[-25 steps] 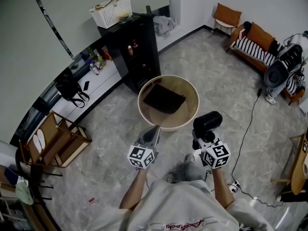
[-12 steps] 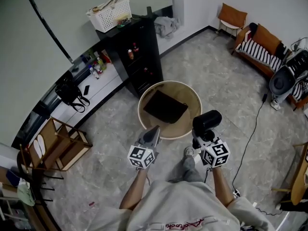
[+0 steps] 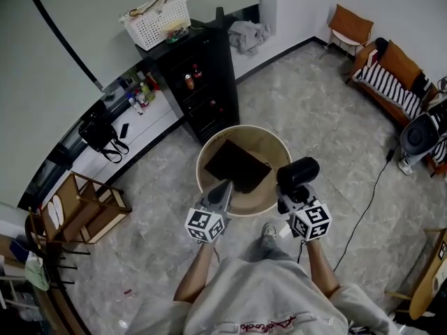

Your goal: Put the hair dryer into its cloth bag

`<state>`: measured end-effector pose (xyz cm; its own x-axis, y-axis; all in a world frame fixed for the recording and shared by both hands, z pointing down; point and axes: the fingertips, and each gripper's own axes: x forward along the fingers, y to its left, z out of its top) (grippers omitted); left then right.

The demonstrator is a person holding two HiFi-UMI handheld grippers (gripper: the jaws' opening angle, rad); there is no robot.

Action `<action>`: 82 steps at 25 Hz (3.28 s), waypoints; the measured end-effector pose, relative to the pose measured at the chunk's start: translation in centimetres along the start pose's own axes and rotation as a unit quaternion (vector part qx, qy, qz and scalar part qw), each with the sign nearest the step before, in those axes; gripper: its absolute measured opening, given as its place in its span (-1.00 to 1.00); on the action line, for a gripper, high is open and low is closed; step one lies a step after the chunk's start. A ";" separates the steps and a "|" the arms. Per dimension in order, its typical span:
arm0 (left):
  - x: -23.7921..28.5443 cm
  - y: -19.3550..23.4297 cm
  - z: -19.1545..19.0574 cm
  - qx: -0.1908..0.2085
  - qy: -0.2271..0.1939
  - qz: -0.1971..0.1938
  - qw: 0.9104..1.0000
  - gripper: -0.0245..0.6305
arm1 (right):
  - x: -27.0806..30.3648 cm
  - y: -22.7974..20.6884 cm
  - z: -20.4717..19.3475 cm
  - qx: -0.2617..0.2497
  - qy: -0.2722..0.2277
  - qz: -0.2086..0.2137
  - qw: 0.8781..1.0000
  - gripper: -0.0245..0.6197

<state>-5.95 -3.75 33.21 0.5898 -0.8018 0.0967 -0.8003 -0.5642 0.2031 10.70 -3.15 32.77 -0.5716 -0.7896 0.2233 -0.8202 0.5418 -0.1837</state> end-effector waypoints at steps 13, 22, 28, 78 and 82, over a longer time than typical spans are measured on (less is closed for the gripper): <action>8.2 3.6 -0.8 -0.007 0.018 0.059 0.998 -0.83 | 6.8 -7.9 0.8 0.000 0.022 0.053 0.998 -0.28; 9.4 5.4 -4.3 -0.032 0.062 0.081 0.994 -0.83 | 11.1 -10.9 0.2 0.017 0.044 0.063 0.997 -0.28; 9.7 6.8 -7.4 -0.048 0.107 0.070 0.991 -0.83 | 13.1 -11.3 -1.5 0.029 0.069 0.056 0.996 -0.29; 16.9 8.7 -44.9 0.331 0.398 0.011 0.855 -0.56 | 12.0 -11.0 -32.6 0.094 0.216 0.092 0.967 -0.28; 17.0 9.2 -43.9 0.276 0.386 0.026 0.880 -0.73 | 12.0 -11.0 -33.0 0.096 0.223 0.090 0.966 -0.28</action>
<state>1.52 -13.93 79.47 0.2783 -0.5761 0.7685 -0.6324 -0.7122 -0.3049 12.06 -9.03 69.02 -0.6930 -0.4623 0.5531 -0.7117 0.5608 -0.4230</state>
